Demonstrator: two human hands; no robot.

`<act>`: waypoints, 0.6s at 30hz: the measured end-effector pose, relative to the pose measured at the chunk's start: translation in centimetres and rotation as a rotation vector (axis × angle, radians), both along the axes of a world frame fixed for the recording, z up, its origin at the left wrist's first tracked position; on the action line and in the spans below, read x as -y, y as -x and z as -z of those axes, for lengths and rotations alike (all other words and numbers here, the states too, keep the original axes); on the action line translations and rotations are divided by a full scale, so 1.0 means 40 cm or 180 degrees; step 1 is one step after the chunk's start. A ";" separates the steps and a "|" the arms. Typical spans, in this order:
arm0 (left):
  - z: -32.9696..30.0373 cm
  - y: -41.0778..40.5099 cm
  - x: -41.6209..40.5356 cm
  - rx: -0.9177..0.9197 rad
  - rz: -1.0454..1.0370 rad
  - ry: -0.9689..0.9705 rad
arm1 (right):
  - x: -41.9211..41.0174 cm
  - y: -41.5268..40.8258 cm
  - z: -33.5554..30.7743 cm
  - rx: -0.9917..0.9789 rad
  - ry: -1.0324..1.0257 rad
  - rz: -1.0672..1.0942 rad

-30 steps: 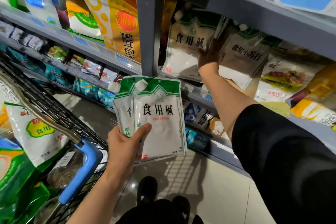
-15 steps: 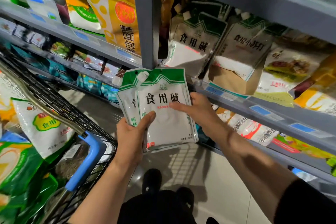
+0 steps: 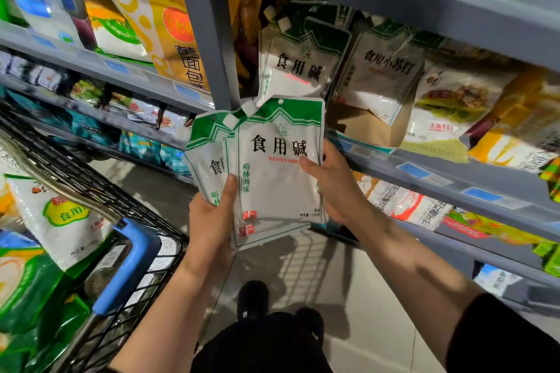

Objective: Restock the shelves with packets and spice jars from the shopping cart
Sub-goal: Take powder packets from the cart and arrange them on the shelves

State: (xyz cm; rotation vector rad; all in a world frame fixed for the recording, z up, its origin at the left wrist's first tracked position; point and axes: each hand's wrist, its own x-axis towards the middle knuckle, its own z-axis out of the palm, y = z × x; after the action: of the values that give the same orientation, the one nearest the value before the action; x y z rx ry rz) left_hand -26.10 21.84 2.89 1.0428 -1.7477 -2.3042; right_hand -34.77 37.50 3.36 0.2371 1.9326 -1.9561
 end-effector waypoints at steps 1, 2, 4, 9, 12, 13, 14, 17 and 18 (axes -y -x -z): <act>-0.001 -0.001 0.000 -0.0033 -0.0038 -0.0051 | -0.002 0.002 0.000 0.0039 0.0059 0.0003; -0.001 -0.002 -0.002 -0.0056 -0.0057 -0.0092 | -0.005 0.003 -0.001 0.0067 0.0133 0.0004; 0.005 -0.002 -0.001 -0.0076 -0.0104 -0.0099 | -0.012 0.005 -0.001 0.0052 0.0293 0.0017; 0.004 0.006 0.008 -0.0090 -0.0336 0.0090 | -0.023 0.026 -0.018 -0.0282 0.0286 0.0211; -0.004 0.003 0.016 -0.0145 -0.0344 0.0123 | -0.044 0.067 -0.052 -0.0577 0.0118 0.0619; -0.007 0.000 0.018 -0.0153 -0.0379 0.0083 | -0.053 0.084 -0.065 -0.0678 0.0066 0.0792; -0.008 -0.003 0.021 -0.0146 -0.0415 0.0061 | -0.057 0.101 -0.081 -0.0793 0.0047 0.0963; -0.012 -0.015 0.026 -0.0103 -0.0435 0.0130 | -0.050 0.169 -0.112 -0.1026 -0.0310 0.1313; -0.009 -0.018 0.026 -0.0081 -0.0422 0.0155 | -0.038 0.191 -0.118 -0.1080 -0.0518 0.1353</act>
State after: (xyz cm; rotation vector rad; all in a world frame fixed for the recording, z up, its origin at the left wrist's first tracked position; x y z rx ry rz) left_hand -25.38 20.78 3.26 1.0810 -1.6627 -2.1755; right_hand -42.42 39.02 8.10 0.4119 2.4274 -2.2170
